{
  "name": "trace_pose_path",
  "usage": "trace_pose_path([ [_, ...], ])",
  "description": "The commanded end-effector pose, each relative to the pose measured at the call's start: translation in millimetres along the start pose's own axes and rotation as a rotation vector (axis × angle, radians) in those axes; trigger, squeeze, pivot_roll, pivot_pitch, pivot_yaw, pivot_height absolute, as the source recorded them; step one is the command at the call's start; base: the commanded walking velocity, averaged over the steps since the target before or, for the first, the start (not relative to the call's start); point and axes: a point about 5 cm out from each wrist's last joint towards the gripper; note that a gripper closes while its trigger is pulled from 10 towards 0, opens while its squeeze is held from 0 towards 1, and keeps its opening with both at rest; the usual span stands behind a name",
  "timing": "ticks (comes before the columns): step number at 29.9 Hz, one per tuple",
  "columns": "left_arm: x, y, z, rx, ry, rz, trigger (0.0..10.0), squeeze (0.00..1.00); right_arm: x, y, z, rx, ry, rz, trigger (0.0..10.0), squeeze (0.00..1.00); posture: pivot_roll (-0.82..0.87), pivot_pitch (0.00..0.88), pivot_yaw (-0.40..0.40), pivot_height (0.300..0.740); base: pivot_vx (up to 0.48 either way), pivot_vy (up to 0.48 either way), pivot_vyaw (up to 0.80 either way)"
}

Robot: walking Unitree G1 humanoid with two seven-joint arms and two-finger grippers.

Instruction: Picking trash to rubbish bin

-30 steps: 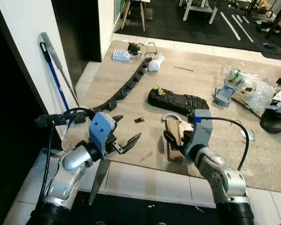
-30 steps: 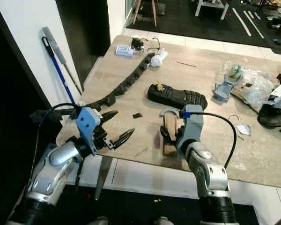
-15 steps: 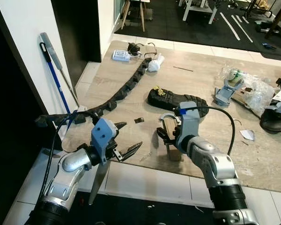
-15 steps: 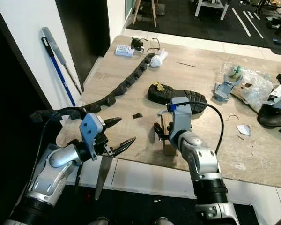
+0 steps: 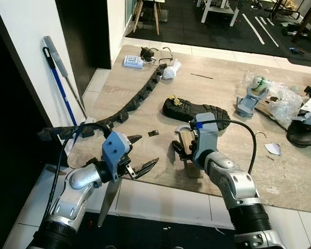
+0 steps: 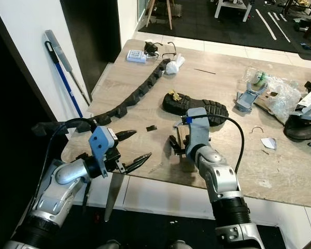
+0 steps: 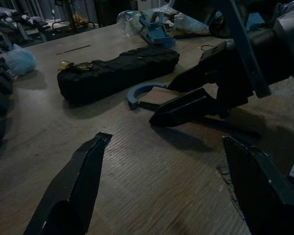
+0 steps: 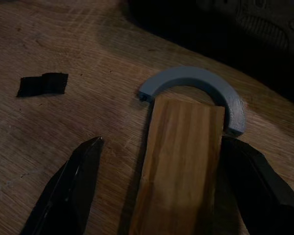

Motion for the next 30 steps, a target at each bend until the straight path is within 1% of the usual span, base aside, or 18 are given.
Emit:
trace_pose_path([
  [1,-1.8,-5.6,3.0,0.007,-0.027,-0.031,10.0,0.00,3.4,-30.6,-2.6,0.012,0.020,-0.152,10.0,0.00,-0.01,0.177,-0.057,0.740,0.000,0.000,0.00],
  [2,-1.8,-5.6,3.0,0.007,-0.027,-0.031,10.0,0.00,3.4,-30.6,-2.6,0.012,0.020,-0.152,10.0,0.00,-0.01,0.177,-0.057,0.740,0.000,0.000,0.00],
  [3,-1.3,-5.5,3.7,0.008,-0.036,-0.031,10.0,0.00,3.7,-31.7,-3.4,0.017,0.028,-0.161,4.0,0.00,-0.01,0.177,-0.057,0.740,0.000,0.000,0.00],
  [5,-0.9,-5.5,4.2,0.009,-0.043,-0.031,10.0,0.00,3.8,-32.3,-3.9,0.020,0.032,-0.166,4.0,0.00,-0.01,0.177,-0.057,0.740,0.000,0.000,0.00],
  [6,-0.7,-5.6,5.1,0.010,-0.054,-0.032,10.0,0.00,4.0,-33.1,-4.9,0.038,0.041,-0.168,0.0,0.00,-0.01,0.177,-0.060,0.740,0.000,0.000,0.00],
  [10,-1.0,-6.1,8.2,0.006,-0.087,-0.039,10.0,0.00,3.3,-34.5,-6.2,0.070,0.051,-0.184,0.0,0.00,-0.01,0.177,-0.060,0.740,0.000,0.000,0.00],
  [20,-1.2,-6.8,10.3,0.010,-0.118,-0.053,10.0,0.00,1.6,-39.7,-6.9,0.090,0.062,-0.225,0.0,0.00,-0.01,0.179,-0.058,0.740,0.000,0.000,0.00],
  [30,-1.2,-7.4,12.2,0.009,-0.131,-0.056,10.0,0.00,0.5,-34.0,-6.8,0.114,0.068,-0.210,0.0,0.00,-0.01,0.178,-0.057,0.740,0.000,0.000,0.00],
])
Point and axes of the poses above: a point about 5 cm out from each wrist's last joint towards the gripper, its own x axis pointing out of the wrist towards the gripper, its own y axis along the axis of the wrist's last joint, z = x × y, and after that the axes turned 9 degrees about -x, right-handed
